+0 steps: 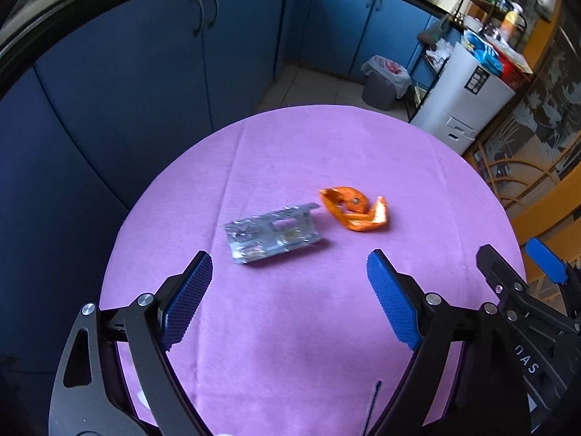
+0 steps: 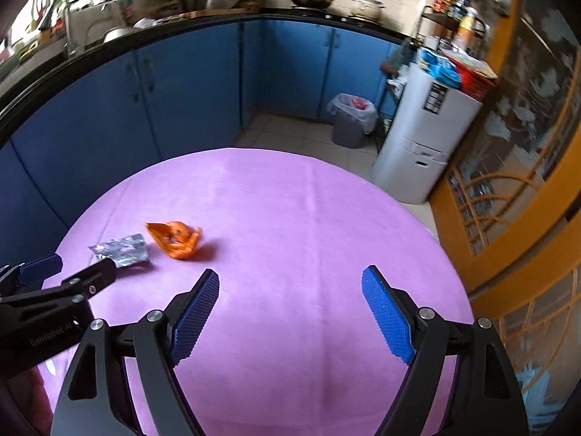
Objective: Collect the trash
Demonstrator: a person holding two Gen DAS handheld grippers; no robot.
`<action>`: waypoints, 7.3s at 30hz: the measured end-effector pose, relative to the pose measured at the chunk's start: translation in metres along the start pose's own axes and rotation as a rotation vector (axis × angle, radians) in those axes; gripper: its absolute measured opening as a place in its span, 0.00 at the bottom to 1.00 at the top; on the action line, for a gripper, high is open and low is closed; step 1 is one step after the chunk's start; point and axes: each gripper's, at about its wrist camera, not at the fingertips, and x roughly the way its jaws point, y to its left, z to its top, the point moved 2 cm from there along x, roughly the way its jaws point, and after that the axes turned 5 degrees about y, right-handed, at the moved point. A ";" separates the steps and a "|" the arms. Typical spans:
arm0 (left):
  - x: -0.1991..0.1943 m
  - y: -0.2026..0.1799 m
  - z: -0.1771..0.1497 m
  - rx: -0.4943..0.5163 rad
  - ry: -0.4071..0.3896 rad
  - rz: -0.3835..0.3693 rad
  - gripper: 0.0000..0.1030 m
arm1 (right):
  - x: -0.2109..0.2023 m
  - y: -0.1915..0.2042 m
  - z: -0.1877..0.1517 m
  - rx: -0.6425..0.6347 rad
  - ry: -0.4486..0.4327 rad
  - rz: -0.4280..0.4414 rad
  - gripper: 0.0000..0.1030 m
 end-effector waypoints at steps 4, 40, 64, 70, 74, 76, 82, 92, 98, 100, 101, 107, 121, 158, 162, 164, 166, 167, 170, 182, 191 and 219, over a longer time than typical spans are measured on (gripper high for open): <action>0.006 0.014 0.004 -0.014 0.007 -0.010 0.81 | 0.007 0.021 0.009 -0.029 0.006 0.001 0.76; 0.045 0.045 0.015 0.054 0.019 -0.074 0.48 | 0.082 0.073 0.027 -0.025 0.167 0.255 0.27; 0.014 0.025 0.017 0.111 -0.064 -0.123 0.26 | 0.045 0.041 0.017 0.024 0.093 0.250 0.10; 0.005 0.006 0.014 0.135 -0.071 -0.126 0.26 | 0.027 0.018 0.008 0.042 0.070 0.235 0.09; -0.004 -0.010 0.010 0.159 -0.084 -0.125 0.26 | 0.011 0.000 -0.001 0.061 0.047 0.227 0.09; -0.007 -0.018 0.008 0.170 -0.085 -0.129 0.26 | 0.004 -0.008 -0.006 0.068 0.033 0.218 0.09; -0.017 -0.047 -0.001 0.211 -0.091 -0.137 0.26 | -0.017 -0.036 -0.019 0.092 -0.004 0.188 0.08; -0.029 -0.127 -0.021 0.330 -0.098 -0.167 0.26 | -0.050 -0.101 -0.048 0.167 -0.062 0.119 0.07; -0.035 -0.181 -0.036 0.419 -0.100 -0.189 0.26 | -0.065 -0.151 -0.073 0.253 -0.082 0.081 0.07; -0.037 -0.197 -0.042 0.445 -0.099 -0.198 0.26 | -0.068 -0.165 -0.080 0.282 -0.084 0.074 0.07; -0.038 -0.207 -0.045 0.462 -0.099 -0.202 0.26 | -0.070 -0.174 -0.084 0.299 -0.087 0.072 0.07; -0.041 -0.256 -0.062 0.547 -0.096 -0.220 0.26 | -0.080 -0.209 -0.106 0.358 -0.103 0.047 0.07; -0.042 -0.351 -0.110 0.710 -0.072 -0.250 0.26 | -0.095 -0.288 -0.157 0.492 -0.115 -0.008 0.07; -0.038 -0.463 -0.177 0.907 -0.016 -0.297 0.26 | -0.085 -0.392 -0.246 0.708 0.003 -0.143 0.10; -0.035 -0.469 -0.183 0.923 0.002 -0.304 0.26 | -0.086 -0.403 -0.254 0.742 0.010 -0.156 0.10; -0.034 -0.472 -0.187 0.930 0.007 -0.304 0.26 | -0.086 -0.408 -0.258 0.752 0.016 -0.162 0.10; -0.033 -0.475 -0.189 0.935 0.014 -0.307 0.26 | -0.086 -0.412 -0.262 0.764 0.022 -0.170 0.12; -0.033 -0.477 -0.190 0.938 0.016 -0.307 0.26 | -0.086 -0.415 -0.264 0.774 0.022 -0.178 0.17; -0.030 -0.481 -0.194 0.948 0.023 -0.307 0.26 | -0.095 -0.419 -0.270 0.803 -0.030 -0.214 0.87; -0.023 -0.490 -0.202 0.963 0.059 -0.309 0.27 | -0.106 -0.429 -0.276 0.832 -0.061 -0.246 0.88; -0.019 -0.492 -0.200 0.941 0.094 -0.311 0.84 | -0.108 -0.434 -0.276 0.840 -0.063 -0.255 0.88; -0.025 -0.481 -0.190 0.902 0.027 -0.295 0.91 | -0.115 -0.435 -0.274 0.855 -0.084 -0.280 0.88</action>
